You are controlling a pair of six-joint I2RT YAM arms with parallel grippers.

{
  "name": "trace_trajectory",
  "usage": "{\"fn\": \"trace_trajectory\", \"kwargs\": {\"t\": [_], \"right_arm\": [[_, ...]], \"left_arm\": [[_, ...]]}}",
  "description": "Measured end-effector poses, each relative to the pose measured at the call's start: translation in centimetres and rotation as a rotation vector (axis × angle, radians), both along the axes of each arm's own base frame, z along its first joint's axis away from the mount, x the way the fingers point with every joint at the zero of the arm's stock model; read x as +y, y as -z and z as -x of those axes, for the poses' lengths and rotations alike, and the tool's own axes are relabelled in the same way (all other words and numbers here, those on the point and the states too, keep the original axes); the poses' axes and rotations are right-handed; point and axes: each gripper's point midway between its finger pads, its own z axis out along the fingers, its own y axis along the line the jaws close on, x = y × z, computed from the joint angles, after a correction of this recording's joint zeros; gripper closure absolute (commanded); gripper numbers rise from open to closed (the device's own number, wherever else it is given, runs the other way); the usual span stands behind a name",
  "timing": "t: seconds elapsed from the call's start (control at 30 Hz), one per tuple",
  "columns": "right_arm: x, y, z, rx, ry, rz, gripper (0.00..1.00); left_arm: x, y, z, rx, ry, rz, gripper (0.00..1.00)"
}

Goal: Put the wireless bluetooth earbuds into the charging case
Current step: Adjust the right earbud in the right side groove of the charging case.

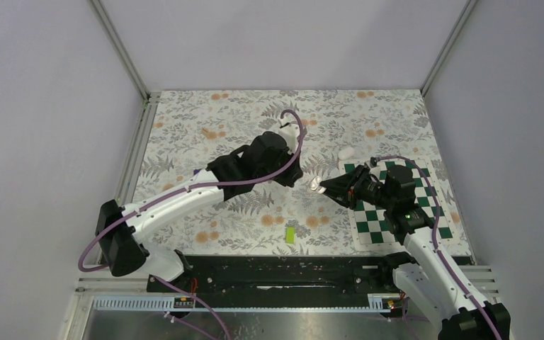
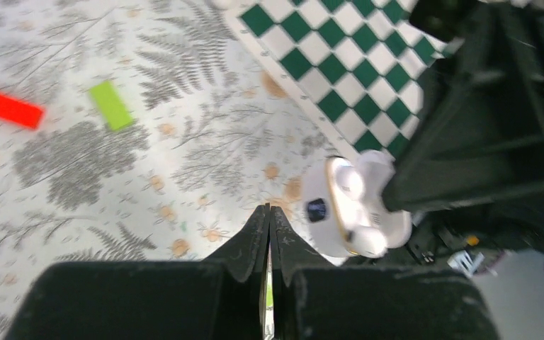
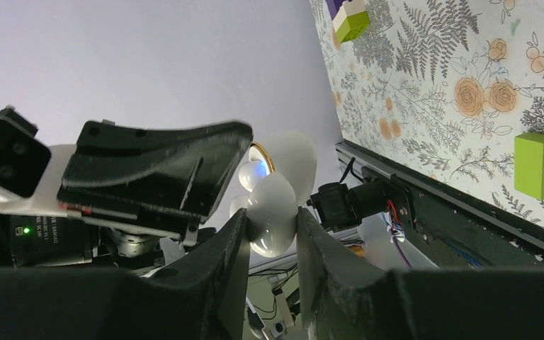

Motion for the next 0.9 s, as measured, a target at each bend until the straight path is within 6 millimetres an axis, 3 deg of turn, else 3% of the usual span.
{"fn": "trace_trajectory", "kwargs": {"t": [0.13,0.27,0.43,0.53,0.63,0.9], "right_arm": [[0.0,-0.2,-0.1,-0.01,0.0,-0.003,1.0],[0.1,-0.3,-0.1,-0.019,-0.004,-0.006,1.0],[0.1,-0.1,-0.1,-0.014,-0.005,-0.005,1.0],[0.1,0.0,-0.1,-0.011,-0.006,-0.005,1.0],[0.1,0.1,-0.2,-0.01,-0.006,-0.005,1.0],[0.1,-0.1,-0.2,-0.017,-0.006,-0.006,1.0]], "left_arm": [[1.8,0.4,-1.6,-0.012,-0.151,-0.035,0.98],[3.3,-0.5,-0.6,-0.026,-0.177,-0.003,0.55],[4.0,-3.2,1.5,-0.109,-0.113,0.065,0.19],[4.0,-4.7,2.3,-0.168,-0.063,0.09,0.12],[3.7,-5.3,2.5,-0.211,-0.024,0.088,0.12],[2.0,-3.3,2.8,-0.253,0.059,0.011,0.13]]}}
